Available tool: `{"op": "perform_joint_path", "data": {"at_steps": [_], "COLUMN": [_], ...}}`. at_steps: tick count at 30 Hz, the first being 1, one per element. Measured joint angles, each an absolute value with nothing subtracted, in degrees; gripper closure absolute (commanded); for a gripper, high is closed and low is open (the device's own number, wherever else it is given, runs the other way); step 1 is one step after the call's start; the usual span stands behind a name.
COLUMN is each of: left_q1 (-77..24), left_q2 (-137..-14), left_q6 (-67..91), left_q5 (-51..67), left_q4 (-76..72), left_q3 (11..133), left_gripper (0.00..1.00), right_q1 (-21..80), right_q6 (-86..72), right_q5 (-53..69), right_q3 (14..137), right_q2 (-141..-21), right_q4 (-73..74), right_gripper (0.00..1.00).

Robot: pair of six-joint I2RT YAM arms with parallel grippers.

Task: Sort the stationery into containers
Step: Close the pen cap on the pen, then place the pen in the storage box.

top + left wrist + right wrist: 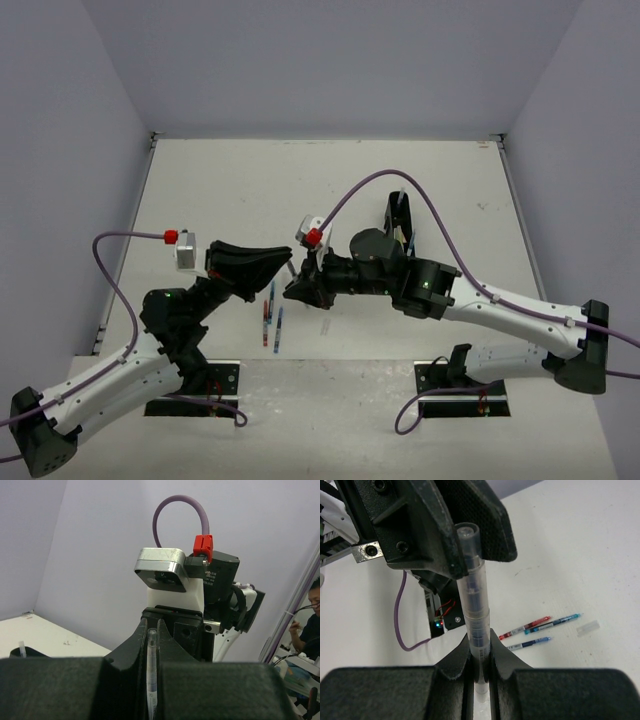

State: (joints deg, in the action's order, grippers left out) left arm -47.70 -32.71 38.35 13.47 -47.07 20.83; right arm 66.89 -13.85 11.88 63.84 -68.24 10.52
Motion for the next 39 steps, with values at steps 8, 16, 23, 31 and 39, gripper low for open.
{"op": "perform_joint_path", "data": {"at_steps": [8, 16, 23, 31, 39], "left_q1": [-48.3, -48.5, -51.0, -51.1, -51.1], "left_q2": [-31.1, -35.9, -38.3, -43.1, -42.5], "left_q6": [37.2, 30.4, 29.0, 32.5, 32.4], "left_q5": [10.8, 12.2, 7.4, -20.3, -25.8], "left_q4": [-42.0, -30.0, -15.3, 6.2, 13.6], "left_q3": [21.5, 33.4, 41.4, 53.2, 48.1], "left_gripper": [1.00, 0.35, 0.00, 0.00, 0.00], "right_q1": [65.5, 64.3, 61.2, 55.6, 42.1], "right_q6": [-14.0, -16.4, -18.7, -24.2, -31.1], "right_q5": [14.1, 14.1, 2.5, -22.0, -34.1], "right_q3": [64.0, 61.3, 54.0, 45.9, 45.7], "right_q2": [-68.9, -70.1, -69.0, -63.3, -57.3], "right_q4": [11.6, -0.9, -8.1, 0.8, 15.5], "right_gripper": [1.00, 1.00, 1.00, 1.00, 1.00]}}
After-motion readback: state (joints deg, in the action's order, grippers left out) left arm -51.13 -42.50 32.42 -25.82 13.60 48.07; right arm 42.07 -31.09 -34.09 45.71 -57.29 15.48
